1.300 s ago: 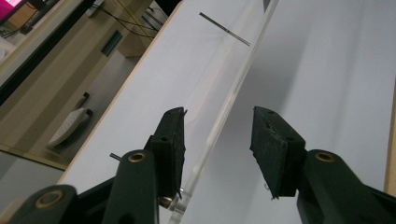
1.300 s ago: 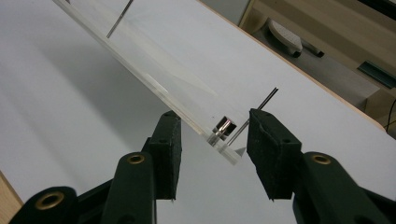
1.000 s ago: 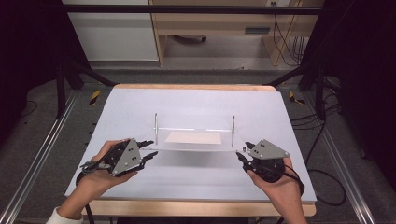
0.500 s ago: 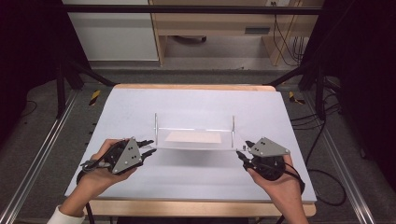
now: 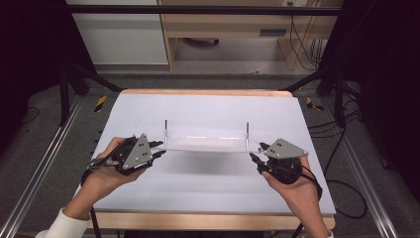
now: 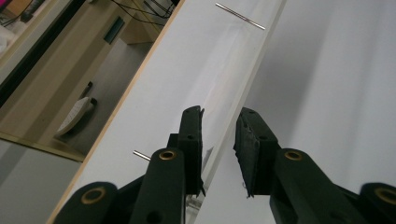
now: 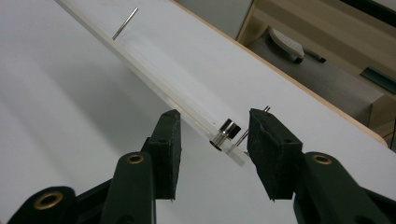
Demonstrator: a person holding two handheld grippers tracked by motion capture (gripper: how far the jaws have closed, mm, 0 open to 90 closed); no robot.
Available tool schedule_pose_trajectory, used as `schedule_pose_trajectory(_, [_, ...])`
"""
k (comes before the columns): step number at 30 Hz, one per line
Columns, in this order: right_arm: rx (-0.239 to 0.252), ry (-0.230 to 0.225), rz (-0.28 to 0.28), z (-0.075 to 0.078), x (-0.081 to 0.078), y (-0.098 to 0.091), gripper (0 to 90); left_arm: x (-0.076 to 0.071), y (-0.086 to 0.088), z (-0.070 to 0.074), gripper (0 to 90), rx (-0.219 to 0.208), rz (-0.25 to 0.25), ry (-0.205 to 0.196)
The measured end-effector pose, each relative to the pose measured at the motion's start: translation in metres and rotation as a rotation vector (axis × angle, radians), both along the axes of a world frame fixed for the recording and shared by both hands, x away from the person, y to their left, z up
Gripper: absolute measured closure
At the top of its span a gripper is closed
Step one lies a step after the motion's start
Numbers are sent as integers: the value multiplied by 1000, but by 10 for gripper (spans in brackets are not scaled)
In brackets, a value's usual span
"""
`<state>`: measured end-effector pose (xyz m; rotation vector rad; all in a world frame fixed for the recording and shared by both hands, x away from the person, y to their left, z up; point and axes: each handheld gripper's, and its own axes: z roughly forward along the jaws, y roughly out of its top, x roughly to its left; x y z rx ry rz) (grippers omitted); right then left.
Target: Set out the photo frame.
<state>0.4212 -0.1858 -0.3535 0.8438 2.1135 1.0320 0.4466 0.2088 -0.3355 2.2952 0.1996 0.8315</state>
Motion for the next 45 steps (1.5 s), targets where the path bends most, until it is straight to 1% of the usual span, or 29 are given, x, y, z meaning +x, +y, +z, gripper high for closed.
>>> schedule_pose_trajectory(4, [5, -12, 5, 3, 6, 0, 550, 6, 1, 5, 718, -8, -6, 7])
schedule_pose_trajectory(6, [3, -17, 11, 4, 10, 0, 547, 10, 0, 8, 718, -3, -9, 10])
schedule_pose_trajectory(10, [11, -36, 27, 7, 17, 1, 507, 17, 1, 13, 716, -8, -13, 19])
schedule_pose_trajectory(14, [12, -38, 30, 8, 24, 1, 497, 22, 1, 17, 714, -13, -16, 30])
schedule_pose_trajectory(16, [6, -58, 27, 7, 26, 3, 462, 24, 1, 18, 714, -12, -18, 33])
schedule_pose_trajectory(17, [3, -67, 24, 7, 26, 4, 459, 25, 1, 19, 714, -11, -18, 33])
schedule_pose_trajectory(19, [3, -71, 24, 8, 28, 4, 458, 27, 1, 20, 714, -14, -18, 36])
schedule_pose_trajectory(22, [5, -89, 25, 9, 29, 5, 477, 30, 1, 22, 712, -17, -17, 36])
schedule_pose_trajectory(26, [17, -86, 35, 9, 32, 3, 517, 34, 1, 25, 709, -16, -16, 36])
schedule_pose_trajectory(29, [19, -89, 29, 11, 34, 3, 525, 37, 1, 27, 703, -20, -10, 30])
schedule_pose_trajectory(33, [27, -92, 24, 12, 36, 0, 541, 41, 0, 29, 700, -22, -7, 34])
schedule_pose_trajectory(37, [35, -90, 6, 12, 39, -2, 554, 44, 0, 31, 697, -29, -6, 36])
schedule_pose_trajectory(45, [38, -95, -2, 15, 43, -1, 557, 50, 1, 33, 688, -41, -3, 40])
